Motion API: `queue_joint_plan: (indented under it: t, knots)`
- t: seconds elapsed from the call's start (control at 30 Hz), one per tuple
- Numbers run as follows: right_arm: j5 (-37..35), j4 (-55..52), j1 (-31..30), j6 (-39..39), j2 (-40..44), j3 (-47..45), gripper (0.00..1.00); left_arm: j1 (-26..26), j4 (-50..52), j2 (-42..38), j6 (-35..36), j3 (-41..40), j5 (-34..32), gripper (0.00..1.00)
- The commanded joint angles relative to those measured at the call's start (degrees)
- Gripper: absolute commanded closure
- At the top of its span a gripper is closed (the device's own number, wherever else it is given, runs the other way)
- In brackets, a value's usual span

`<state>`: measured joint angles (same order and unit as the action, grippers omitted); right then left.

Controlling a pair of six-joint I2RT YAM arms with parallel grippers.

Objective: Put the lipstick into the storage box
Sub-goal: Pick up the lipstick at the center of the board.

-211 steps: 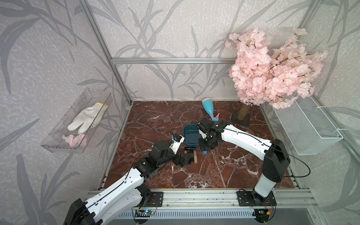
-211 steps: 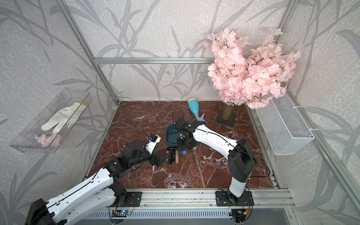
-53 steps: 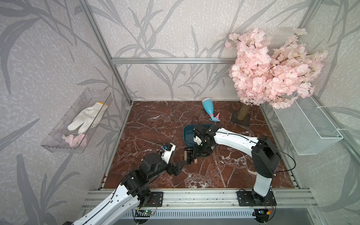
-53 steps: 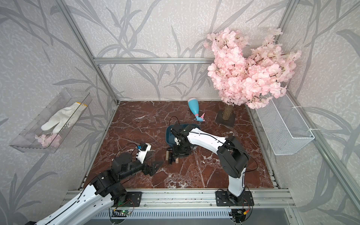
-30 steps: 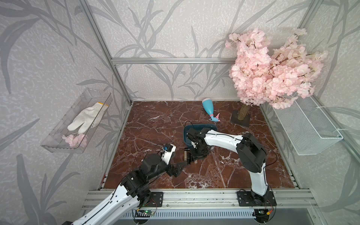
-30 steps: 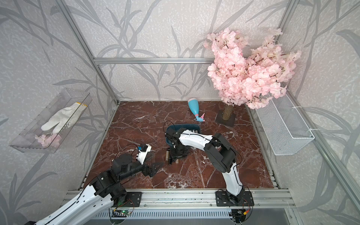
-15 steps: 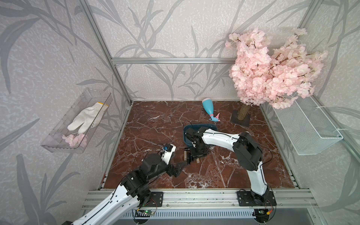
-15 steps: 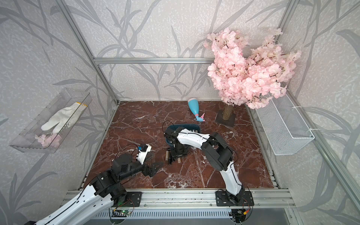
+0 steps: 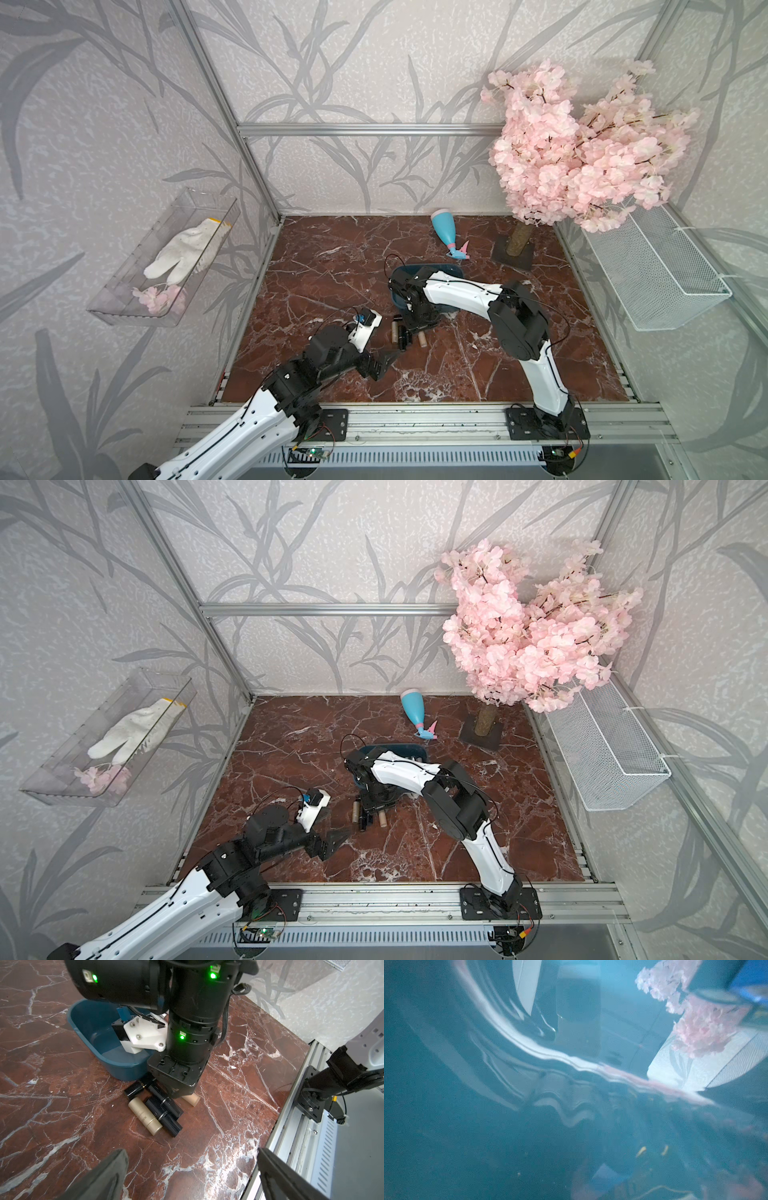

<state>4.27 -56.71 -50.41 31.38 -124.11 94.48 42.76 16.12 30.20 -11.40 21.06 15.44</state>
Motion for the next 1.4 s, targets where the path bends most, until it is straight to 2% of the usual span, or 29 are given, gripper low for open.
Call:
queue_joint_plan:
  t: [0.0,0.07,0.23,0.77,1.03,1.37]
  knots:
    - [-1.27,-1.94,-0.21,-0.79,-0.45,1.06,0.71,0.13,0.74,1.25,3.37,2.79,2.30,0.00]
    - [-1.46,-2.11,-0.21,-0.79,0.06,0.76,0.76,0.13,0.51,1.80,3.82,3.00,2.44,0.00]
    - [-1.07,-2.18,-0.21,-0.37,2.18,-0.96,0.79,0.15,-0.72,2.34,3.84,2.77,2.27,0.00]
    - [1.97,-1.25,-0.21,1.67,17.19,-12.07,0.80,0.26,-5.78,6.45,2.99,2.92,4.16,0.00]
    - [2.69,-2.52,1.69,1.37,22.05,-11.65,0.80,0.34,-8.68,8.89,1.06,4.04,3.81,0.00]
    - [3.74,-4.46,5.46,-0.35,23.16,-7.72,0.80,0.33,-11.20,13.20,-0.22,7.10,2.95,0.00]
